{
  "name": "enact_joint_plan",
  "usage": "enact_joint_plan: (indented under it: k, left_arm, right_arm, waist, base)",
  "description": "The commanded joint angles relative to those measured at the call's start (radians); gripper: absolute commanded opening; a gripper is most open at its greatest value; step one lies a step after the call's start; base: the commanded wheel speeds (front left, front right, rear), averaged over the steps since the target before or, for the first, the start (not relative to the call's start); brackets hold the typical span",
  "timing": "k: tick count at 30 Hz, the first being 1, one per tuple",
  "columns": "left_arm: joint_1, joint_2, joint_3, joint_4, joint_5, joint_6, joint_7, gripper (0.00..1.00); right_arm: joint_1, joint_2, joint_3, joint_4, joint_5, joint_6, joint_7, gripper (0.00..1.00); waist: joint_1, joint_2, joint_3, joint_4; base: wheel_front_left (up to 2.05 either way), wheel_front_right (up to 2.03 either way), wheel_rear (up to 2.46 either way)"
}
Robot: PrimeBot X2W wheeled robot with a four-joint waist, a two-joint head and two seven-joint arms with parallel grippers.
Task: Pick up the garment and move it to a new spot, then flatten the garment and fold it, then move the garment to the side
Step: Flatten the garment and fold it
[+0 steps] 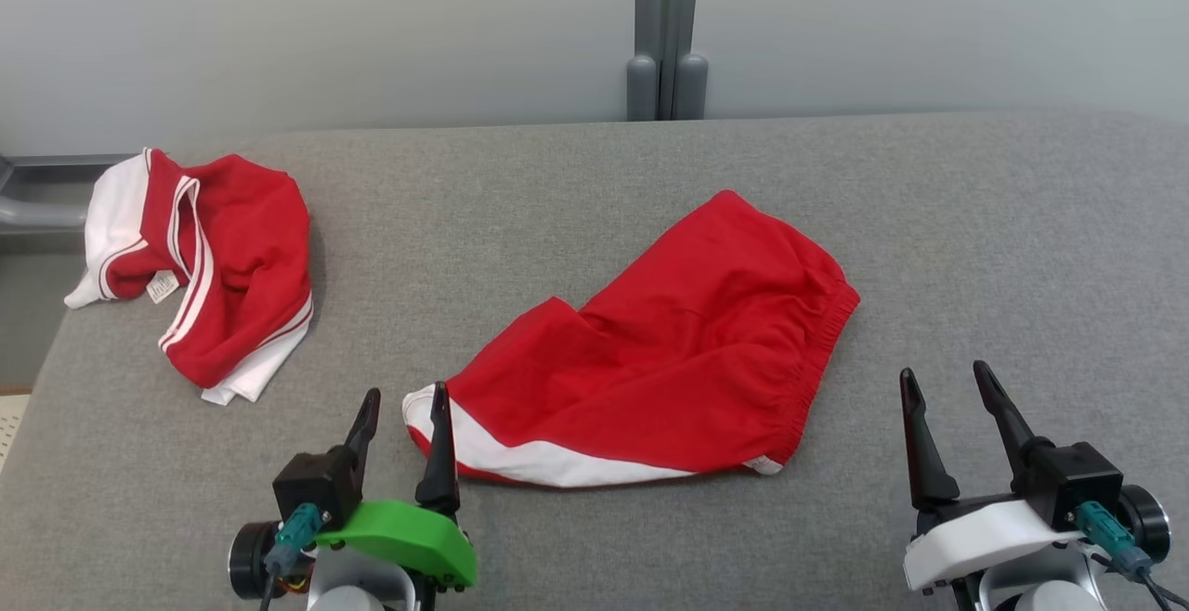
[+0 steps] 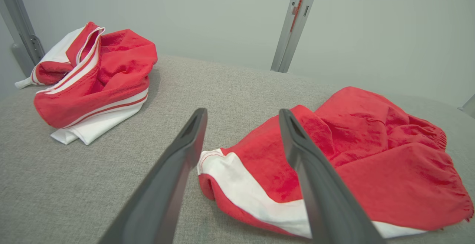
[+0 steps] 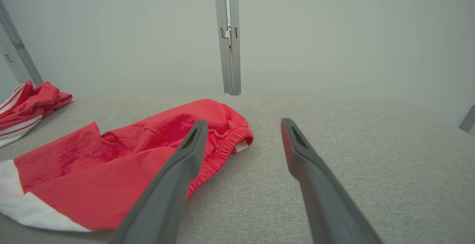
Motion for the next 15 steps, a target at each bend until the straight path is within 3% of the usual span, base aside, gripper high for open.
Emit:
enact_joint_plan:
  k: [1,15]
  left_arm:
    - [0.029,0.003,-0.001,-0.009,0.001,-0.006,0.0,1.0]
    - [0.111,0.003,-0.01,-0.056,-0.02,0.032,-0.001,1.0]
  right_arm:
    - [0.021,-0.003,0.003,-0.002,0.005,-0.001,-0.003,1.0]
    - [0.052,-0.003,0.028,0.014,0.034,-0.001,-0.003,1.0]
  waist:
    - [0.0,-0.0001,-0.024,0.012]
    - [0.0,-0.0001,-0.071,0.026]
  base:
    - [0.0,0.0,0.0]
    - [0.0,0.0,0.0]
